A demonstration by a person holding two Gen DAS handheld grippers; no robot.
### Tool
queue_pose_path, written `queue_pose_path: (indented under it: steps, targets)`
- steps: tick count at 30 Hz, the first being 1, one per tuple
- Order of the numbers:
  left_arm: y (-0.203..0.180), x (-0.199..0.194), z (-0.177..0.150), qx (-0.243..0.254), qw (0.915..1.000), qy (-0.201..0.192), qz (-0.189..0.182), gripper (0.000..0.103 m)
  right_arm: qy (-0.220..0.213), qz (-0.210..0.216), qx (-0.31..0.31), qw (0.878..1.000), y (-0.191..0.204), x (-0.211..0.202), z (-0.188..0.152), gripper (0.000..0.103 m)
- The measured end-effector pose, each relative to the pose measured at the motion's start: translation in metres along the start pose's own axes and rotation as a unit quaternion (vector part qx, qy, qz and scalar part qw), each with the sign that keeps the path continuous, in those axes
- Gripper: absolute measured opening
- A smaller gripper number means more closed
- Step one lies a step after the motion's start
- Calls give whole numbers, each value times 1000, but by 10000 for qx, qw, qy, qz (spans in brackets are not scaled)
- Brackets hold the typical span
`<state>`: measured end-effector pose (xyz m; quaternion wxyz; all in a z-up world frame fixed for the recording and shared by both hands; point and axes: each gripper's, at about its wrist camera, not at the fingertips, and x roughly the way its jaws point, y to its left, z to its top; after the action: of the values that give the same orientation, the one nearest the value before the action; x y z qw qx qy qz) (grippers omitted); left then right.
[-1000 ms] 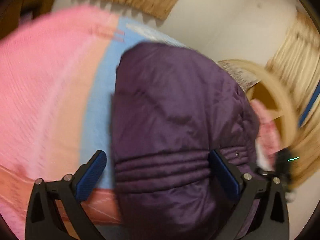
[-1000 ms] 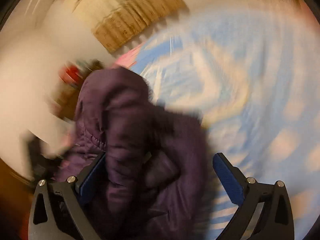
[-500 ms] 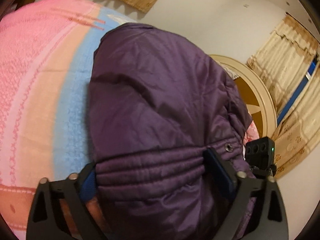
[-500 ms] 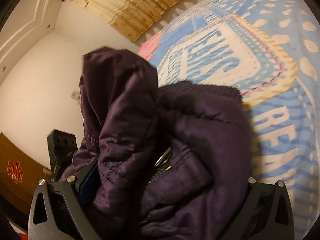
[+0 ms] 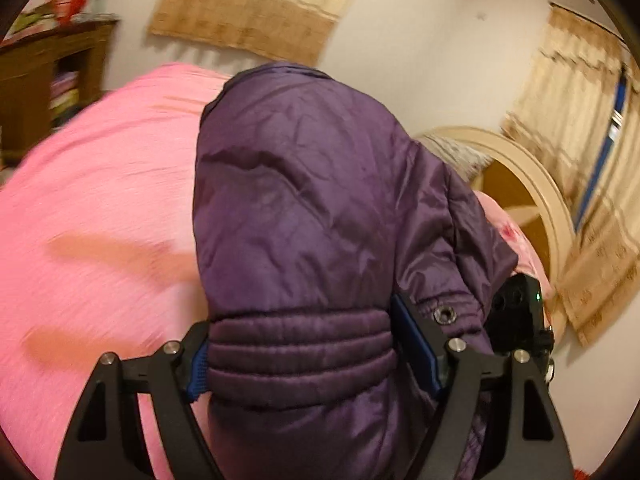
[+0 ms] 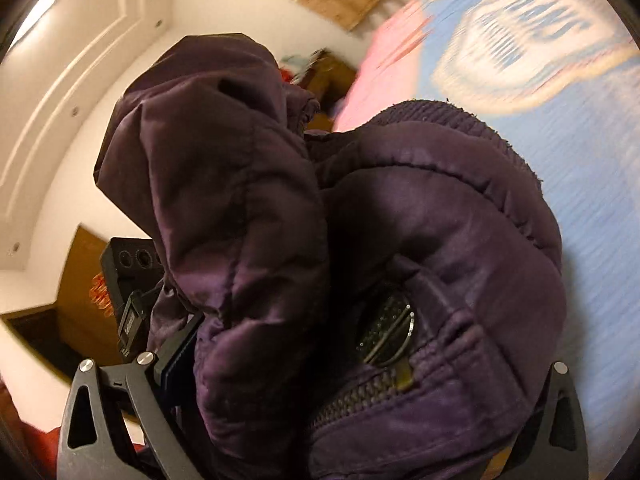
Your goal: Fold large clothes
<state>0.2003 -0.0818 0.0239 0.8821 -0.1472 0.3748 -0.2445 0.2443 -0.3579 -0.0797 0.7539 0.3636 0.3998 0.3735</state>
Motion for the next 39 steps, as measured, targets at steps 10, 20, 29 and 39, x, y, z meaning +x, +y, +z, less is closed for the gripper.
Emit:
queue_pose_path:
  steps: [10,20,29,39]
  targets:
    - [92,-101,-33,-777,9877,-510,1254,80,976,985,-375,9896,95,138,-49,102]
    - [211,-95,0,-1187,9338,-836,3270,85,1155,804,-998,9850,121,306,-15,99]
    - [261,-91,2,-2034,9262,-856,3056,103,920,-164,-847,9920,103,322,6,99]
    - [195,-156,-45,-1015,9128,-1582,3626,103,-666,-999,-2513,9604,196,179,-20,94]
